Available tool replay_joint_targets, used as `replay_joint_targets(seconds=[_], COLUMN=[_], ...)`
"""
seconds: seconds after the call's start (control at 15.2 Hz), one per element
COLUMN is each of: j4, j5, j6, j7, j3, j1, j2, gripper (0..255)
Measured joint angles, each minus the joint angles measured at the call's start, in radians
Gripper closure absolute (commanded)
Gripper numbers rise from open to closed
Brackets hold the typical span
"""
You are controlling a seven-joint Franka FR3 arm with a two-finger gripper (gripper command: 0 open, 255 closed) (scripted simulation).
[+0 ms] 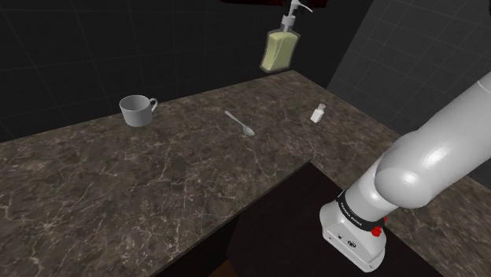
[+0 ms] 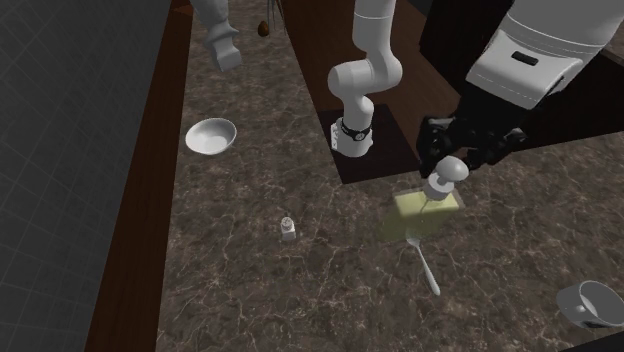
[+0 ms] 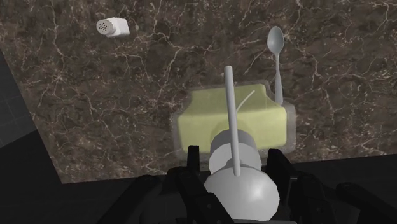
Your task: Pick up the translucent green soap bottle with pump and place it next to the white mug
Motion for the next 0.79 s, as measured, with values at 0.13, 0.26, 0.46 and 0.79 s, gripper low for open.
replay_joint_targets(seconds=[0.13,0.26,0.46,0.79], j4=[-0.009,-0.024,-0.041,-0.063], j5=[0.000,0.000,0.002,0.004], j6=[0.000,0.005,0.016,0.036], j7=[0.049,0.096,0.168,0.292], j3=[0.027,0.052,0.091,0.158], j1=[0.022,0.042,0.073,0.127], j2=[-0.002,-0.006,-0.002,0.013], gripper=[255,255,255,255])
